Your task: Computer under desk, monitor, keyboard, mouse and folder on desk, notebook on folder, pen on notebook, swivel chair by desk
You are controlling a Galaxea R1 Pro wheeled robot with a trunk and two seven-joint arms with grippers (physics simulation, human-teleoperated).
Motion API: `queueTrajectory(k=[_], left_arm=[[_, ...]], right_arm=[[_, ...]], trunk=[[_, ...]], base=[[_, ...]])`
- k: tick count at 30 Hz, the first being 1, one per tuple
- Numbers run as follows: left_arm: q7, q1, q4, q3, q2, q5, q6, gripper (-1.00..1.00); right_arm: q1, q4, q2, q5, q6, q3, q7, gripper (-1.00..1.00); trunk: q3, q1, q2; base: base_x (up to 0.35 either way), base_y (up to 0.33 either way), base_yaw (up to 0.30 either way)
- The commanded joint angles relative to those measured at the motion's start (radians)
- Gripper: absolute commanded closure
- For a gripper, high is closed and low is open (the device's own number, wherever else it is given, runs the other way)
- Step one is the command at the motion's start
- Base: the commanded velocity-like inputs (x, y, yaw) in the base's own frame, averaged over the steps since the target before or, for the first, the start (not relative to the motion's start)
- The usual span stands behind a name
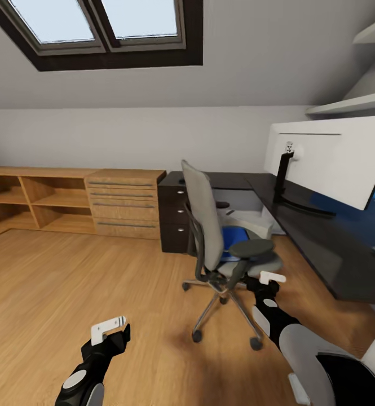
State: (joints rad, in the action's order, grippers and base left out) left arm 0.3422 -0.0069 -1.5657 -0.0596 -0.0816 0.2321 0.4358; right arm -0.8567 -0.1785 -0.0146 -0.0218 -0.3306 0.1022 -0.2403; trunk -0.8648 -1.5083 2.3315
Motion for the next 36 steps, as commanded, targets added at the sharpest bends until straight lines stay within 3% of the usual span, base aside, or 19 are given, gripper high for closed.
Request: queueTrajectory(k=[1, 36], left_arm=[[0.009, -0.001, -0.001, -0.002, 0.0, 0.01, 0.003, -1.0], [0.009, -0.001, 0.003, -0.002, 0.0, 0.012, 0.003, -1.0]], right_arm=[[-0.001, 0.001, -0.001, 0.0, -0.005, -0.001, 0.003, -1.0], [-0.001, 0.001, -0.001, 0.0, -0.005, 0.0, 0.002, -1.0]], trunk=[[0.0, 0.0, 0.0], [0.026, 0.0, 0.0]], base=[[-0.104, 0.261, 0.256], [-0.01, 0.017, 0.254]])
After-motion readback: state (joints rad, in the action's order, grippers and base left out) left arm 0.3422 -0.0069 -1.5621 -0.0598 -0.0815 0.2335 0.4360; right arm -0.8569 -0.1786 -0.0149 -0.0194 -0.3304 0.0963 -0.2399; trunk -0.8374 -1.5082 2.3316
